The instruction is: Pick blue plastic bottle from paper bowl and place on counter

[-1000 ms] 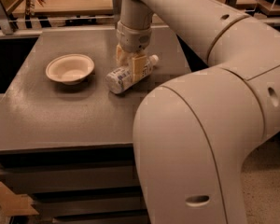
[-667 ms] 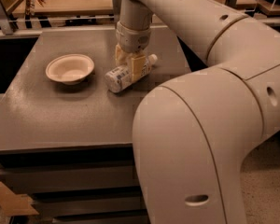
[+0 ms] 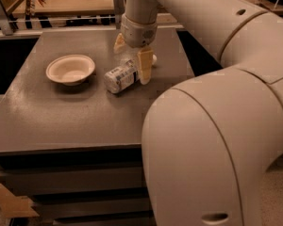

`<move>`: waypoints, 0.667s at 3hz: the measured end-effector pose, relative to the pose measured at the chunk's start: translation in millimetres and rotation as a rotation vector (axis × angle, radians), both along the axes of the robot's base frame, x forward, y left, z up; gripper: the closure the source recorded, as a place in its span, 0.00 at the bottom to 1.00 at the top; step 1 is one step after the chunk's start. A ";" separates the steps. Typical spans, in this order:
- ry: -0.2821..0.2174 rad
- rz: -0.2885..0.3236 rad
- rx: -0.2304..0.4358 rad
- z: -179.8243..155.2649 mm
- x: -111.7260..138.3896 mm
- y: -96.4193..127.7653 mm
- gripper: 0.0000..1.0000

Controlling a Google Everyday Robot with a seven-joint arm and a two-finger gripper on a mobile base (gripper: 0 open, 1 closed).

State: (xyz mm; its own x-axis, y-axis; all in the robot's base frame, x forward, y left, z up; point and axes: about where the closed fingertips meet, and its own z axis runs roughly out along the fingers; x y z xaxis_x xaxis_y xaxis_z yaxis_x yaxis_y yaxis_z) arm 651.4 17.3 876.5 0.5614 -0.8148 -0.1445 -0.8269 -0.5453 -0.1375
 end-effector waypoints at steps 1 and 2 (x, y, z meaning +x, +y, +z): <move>-0.009 -0.051 0.036 18.5 -12.2 -12.6 0.00; -0.023 -0.128 0.078 36.0 -30.4 -35.9 0.00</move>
Offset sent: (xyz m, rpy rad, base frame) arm -0.0652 -0.0758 0.0622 0.1254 -0.0303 -0.2367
